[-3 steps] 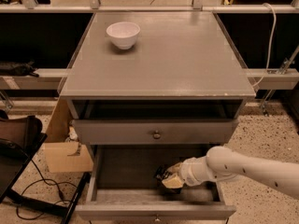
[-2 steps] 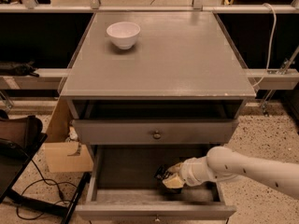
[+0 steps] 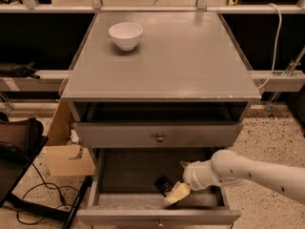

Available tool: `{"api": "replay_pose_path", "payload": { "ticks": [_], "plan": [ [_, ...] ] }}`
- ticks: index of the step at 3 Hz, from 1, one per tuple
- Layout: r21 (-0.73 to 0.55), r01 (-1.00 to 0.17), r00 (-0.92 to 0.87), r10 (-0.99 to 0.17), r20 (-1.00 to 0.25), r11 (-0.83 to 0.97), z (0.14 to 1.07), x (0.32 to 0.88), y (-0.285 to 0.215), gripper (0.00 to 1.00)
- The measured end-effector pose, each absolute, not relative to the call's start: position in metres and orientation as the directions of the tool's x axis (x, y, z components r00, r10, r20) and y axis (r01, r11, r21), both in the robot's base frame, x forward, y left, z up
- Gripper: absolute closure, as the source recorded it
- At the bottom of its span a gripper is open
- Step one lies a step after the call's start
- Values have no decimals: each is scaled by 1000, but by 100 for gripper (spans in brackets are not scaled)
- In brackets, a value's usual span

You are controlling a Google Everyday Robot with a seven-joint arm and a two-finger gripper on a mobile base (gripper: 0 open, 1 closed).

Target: Place rxbar chocolate into middle drawer

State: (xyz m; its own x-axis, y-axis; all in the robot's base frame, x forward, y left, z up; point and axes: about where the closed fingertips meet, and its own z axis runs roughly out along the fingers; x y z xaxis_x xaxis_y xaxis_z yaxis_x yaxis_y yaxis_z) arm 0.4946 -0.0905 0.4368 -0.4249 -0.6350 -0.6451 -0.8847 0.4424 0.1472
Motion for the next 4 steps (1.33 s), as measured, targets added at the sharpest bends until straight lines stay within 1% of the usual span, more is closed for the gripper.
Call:
{"api": "replay_pose_path", "payload": {
  "ticks": [1,2,3,4],
  "plan": [
    [147,-885,-425,-635,-645,442,437,495,-91,0],
    [129,-887,-414,-641,-646,444,459,478,-102,0],
    [97,-896,-383,-643,-663,434,506,466,-137,0],
    [70,-940,-312,-757,-574,335,582,432,-175,0]
  ]
}}
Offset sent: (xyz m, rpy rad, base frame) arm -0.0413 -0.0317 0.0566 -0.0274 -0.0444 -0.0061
